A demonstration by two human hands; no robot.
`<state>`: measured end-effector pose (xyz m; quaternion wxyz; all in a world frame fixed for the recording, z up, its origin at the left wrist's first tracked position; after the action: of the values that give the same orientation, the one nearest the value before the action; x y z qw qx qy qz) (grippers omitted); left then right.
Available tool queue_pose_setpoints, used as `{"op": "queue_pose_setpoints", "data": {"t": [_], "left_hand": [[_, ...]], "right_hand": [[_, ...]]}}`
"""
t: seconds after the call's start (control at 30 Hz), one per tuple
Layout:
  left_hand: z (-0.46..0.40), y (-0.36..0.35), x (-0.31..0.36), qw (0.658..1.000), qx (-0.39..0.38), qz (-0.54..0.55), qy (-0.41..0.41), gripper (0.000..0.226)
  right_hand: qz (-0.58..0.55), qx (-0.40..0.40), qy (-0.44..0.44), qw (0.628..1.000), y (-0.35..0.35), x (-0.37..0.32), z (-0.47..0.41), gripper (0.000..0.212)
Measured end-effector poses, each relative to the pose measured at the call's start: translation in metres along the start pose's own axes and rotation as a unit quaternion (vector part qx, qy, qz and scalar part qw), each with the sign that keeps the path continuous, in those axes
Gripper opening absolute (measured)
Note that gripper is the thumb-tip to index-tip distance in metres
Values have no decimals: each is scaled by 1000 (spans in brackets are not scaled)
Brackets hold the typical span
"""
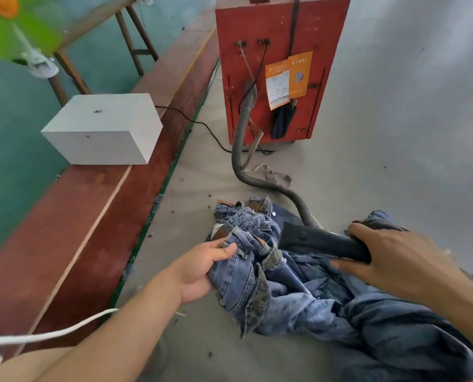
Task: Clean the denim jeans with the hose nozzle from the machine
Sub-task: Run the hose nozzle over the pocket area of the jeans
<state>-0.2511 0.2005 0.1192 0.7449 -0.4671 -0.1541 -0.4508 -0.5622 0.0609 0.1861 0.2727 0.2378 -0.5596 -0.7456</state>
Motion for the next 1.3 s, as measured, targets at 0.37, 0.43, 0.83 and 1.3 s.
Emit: {"op": "queue_pose_setpoints", "data": {"t": [0.37,0.43,0.83,1.3], "left_hand": [[-6,5,-2,999,-10,-5,47,44],[-4,2,-7,997,-15,-12,76,41],[-7,-3,-28,991,-48,72,100,65],[-12,-5,-33,993,-94,71,23,46]], "right_hand": [[-118,1,12,993,2,18,5,61],[-106,-36,41,993,1,20,6,60],[-97,-39,101,989,-22,-59,10,70],[-136,-4,90,987,-15,-44,0,70]]}}
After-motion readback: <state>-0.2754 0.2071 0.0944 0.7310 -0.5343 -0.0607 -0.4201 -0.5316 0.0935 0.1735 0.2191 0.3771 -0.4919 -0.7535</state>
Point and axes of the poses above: each hand's wrist, its own z-axis away from the middle knuckle, its own y-axis out of the back of the hand, x = y × z, the point moved 1 cm from there along -z, towards the middle knuckle, and after that the axes turned 10 degrees about -x, right-handed, at the moved point
